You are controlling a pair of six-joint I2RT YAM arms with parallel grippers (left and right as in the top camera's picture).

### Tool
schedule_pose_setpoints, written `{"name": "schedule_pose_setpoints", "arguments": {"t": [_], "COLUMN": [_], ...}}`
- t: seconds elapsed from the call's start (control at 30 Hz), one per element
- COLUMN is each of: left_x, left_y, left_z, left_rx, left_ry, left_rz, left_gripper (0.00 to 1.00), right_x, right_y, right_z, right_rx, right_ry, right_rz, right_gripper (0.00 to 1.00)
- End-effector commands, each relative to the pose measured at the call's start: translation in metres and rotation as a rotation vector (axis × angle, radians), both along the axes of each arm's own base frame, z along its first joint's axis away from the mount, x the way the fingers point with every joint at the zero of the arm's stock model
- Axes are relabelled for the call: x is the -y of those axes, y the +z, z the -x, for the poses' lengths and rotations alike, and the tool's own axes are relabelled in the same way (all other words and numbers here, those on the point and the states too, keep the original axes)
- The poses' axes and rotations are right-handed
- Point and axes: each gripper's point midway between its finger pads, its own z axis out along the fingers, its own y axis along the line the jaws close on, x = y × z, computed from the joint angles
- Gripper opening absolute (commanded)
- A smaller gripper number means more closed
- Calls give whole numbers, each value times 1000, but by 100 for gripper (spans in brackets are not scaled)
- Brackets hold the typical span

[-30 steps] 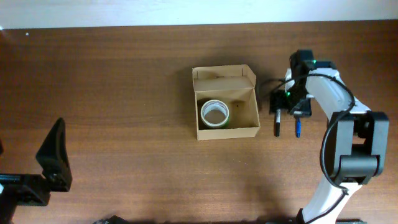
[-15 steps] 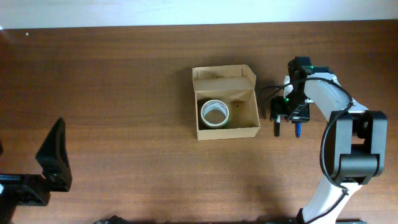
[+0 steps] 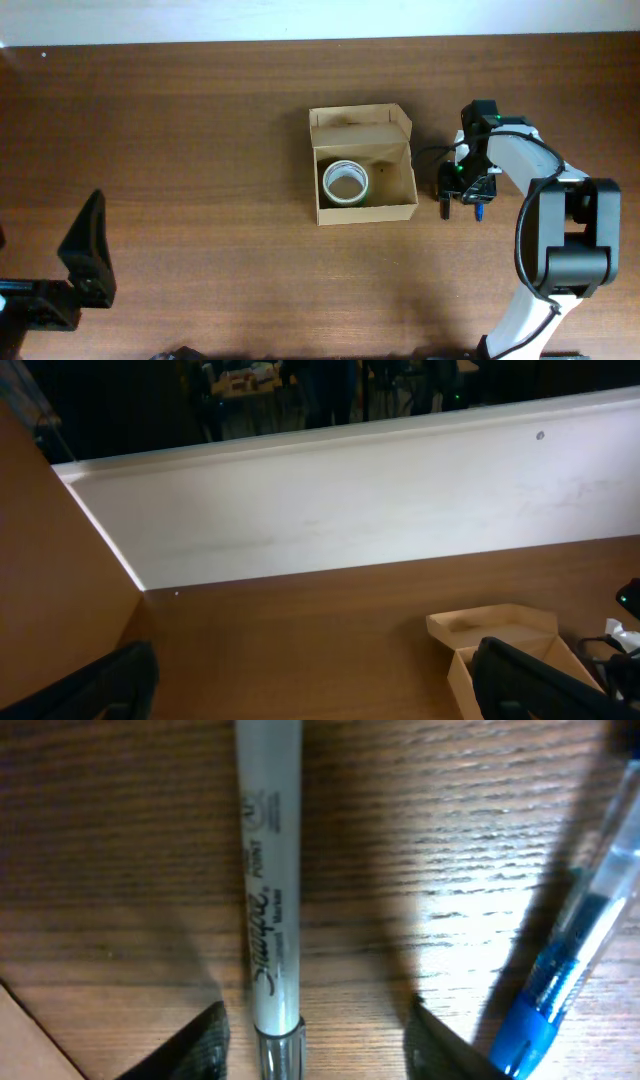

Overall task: Pack container
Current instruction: 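Lower the right gripper over the black Sharpie marker, then grasp the Sharpie marker with the right gripper and lift it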

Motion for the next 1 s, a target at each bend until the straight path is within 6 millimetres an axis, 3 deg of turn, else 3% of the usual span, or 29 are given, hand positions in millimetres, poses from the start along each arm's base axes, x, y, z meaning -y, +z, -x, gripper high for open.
{"name": "schedule_pose_setpoints", "arguments": {"t": [0.0,0.27,0.47,0.8,0.97], "left_x": [-2,-2,-2,-2,-2], "left_y": [0,0,0,0,0], "left_z": [1,1,1,1,1], "left_rx": [2,2,2,3,4], "left_ry": [10,10,9,10,10], "left_rz": [12,12,12,13,13], "left_gripper": [100,99,100,100,99], "right_x": [-2,-2,-4,-4,-4], "right_y": [-1,-14,-17,-12,24], "right_z": [5,19,23,23,5], "right_rx": [-5,-35,-44,-46,31], "right_ry": [0,-25,-26,-26,-26], "right_rz": [4,6,-1,-6,-5], "right_gripper": [41,26,4,4,4]}}
